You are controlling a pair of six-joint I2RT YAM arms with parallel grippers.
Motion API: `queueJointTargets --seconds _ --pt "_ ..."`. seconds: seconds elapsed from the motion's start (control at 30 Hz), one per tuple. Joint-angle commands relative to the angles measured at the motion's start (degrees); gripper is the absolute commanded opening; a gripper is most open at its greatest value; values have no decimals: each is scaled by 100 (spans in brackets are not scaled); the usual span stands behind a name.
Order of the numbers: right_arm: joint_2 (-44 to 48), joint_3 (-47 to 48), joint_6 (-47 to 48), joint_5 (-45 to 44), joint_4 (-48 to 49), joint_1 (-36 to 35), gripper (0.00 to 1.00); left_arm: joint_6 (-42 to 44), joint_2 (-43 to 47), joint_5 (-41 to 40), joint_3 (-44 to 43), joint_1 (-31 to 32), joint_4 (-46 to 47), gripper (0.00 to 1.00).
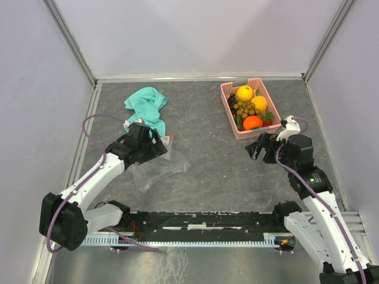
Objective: Place the food in the zip-top bag and seal the zipper
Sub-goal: Pick up the zipper food storage bag at the center of the board.
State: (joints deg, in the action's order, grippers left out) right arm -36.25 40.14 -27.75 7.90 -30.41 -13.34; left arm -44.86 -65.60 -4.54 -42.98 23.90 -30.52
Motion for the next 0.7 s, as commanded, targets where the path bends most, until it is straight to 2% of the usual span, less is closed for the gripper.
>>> queueJointTargets --seconds 0.0,0.13,0.27,0.67 --pt "1 25 -102 277 344 -7 99 1128 293 -140 -826 299 -748 87" --pt "-33 -20 -65 408 367 -10 99 1686 276 9 -1189 748 -1275 91" --pt "-49 -75 -73 447 408 -11 99 1898 255 172 -1246 1202 -1368 97" --pt "-176 -106 -116 473 484 -16 99 2894 -792 -1610 -1845 3068 -1775 97"
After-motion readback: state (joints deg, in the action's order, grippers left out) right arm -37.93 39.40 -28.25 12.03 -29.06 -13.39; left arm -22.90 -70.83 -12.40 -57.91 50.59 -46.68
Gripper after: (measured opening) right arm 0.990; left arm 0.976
